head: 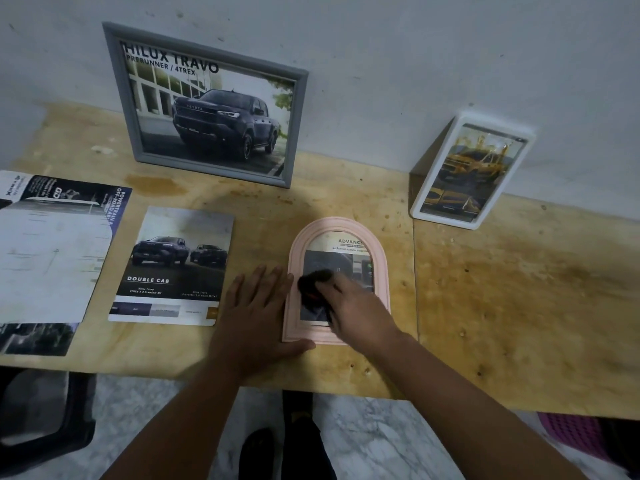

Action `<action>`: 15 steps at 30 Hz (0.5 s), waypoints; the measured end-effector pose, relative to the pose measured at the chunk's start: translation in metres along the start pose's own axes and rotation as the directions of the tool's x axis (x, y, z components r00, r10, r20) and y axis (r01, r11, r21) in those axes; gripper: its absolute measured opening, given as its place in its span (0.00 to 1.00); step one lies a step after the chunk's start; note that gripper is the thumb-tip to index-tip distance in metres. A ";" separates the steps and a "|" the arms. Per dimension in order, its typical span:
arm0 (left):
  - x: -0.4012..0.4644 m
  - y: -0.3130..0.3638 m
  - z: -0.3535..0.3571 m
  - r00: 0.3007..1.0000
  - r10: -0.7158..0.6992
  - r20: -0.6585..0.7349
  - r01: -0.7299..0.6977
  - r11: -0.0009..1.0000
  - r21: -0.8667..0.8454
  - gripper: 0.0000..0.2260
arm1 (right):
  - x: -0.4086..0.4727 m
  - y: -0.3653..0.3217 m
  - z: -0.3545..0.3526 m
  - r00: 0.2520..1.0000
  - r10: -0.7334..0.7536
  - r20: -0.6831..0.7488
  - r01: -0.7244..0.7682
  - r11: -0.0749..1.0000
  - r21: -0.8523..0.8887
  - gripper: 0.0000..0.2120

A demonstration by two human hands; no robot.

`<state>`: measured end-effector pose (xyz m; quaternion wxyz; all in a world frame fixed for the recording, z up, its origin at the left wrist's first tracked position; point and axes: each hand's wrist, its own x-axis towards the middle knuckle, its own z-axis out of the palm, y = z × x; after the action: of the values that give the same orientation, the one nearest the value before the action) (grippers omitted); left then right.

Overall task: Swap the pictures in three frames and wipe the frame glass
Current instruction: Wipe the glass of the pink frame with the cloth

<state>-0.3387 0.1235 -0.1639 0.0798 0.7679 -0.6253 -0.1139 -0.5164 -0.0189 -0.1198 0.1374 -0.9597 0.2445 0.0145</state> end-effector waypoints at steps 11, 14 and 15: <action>-0.002 0.003 -0.005 1.000 -0.004 -0.006 0.004 1.000 -0.001 0.53 | 0.013 0.037 -0.062 0.825 0.565 0.005 -0.382 0.552 0.741 0.18; -0.002 0.004 -0.006 1.000 -0.006 -0.015 0.006 1.000 0.006 0.53 | 0.033 0.033 -0.038 0.903 0.411 -0.125 -0.338 0.859 0.384 0.20; -0.002 0.004 -0.005 1.000 -0.008 -0.021 0.009 1.000 0.005 0.53 | 0.034 0.024 -0.024 0.932 0.353 -0.081 -0.324 0.912 0.252 0.20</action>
<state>-0.3416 0.1242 -0.1573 0.0837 0.7719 -0.6215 -0.1046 -0.4986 -0.0617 -0.1061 0.2296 -0.8788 0.4153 -0.0507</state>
